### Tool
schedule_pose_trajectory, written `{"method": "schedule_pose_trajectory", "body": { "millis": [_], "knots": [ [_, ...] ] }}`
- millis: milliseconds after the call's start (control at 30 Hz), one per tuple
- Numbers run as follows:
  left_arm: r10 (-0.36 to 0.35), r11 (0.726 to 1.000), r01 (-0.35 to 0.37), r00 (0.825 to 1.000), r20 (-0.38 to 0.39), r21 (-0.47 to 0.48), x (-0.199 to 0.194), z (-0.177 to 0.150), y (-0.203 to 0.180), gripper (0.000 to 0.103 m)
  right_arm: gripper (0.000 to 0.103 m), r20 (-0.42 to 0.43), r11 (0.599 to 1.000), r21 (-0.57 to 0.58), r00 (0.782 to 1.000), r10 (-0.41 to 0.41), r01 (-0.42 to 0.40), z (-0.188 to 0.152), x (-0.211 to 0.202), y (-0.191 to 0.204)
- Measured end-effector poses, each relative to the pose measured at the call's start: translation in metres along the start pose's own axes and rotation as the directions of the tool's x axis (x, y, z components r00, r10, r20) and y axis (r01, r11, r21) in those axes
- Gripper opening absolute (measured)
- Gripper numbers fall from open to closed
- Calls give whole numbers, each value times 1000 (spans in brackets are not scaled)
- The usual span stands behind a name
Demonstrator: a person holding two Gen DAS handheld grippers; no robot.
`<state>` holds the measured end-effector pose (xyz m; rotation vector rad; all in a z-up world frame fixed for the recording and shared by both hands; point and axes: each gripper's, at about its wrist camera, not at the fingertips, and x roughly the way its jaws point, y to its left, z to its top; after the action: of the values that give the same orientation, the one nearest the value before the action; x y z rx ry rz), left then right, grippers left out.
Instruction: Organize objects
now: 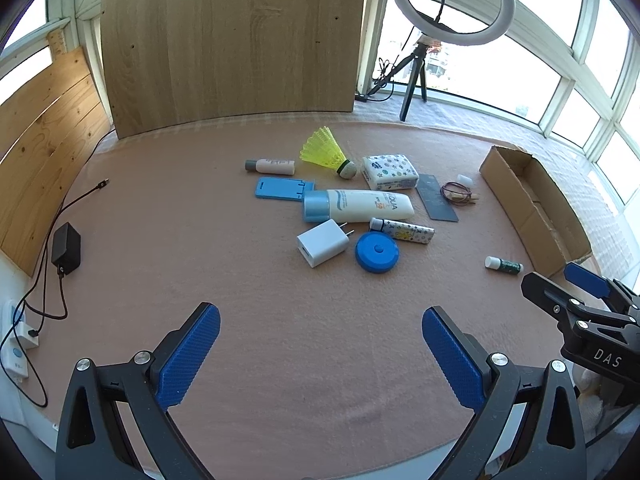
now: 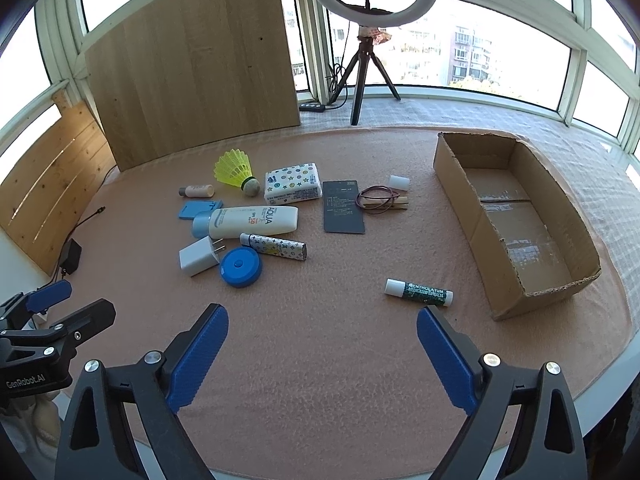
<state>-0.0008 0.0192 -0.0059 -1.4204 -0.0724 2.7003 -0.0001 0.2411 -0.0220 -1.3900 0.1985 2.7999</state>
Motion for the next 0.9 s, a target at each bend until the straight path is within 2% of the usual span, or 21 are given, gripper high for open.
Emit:
{"method": "schedule_pose_trajectory", "body": {
  "millis": [900],
  "knots": [
    [-7,1000,7,1000,0,21,2,1,-12,103,94,-10,1000,17,1000,1,-1,-4,-3,-10]
  ]
}}
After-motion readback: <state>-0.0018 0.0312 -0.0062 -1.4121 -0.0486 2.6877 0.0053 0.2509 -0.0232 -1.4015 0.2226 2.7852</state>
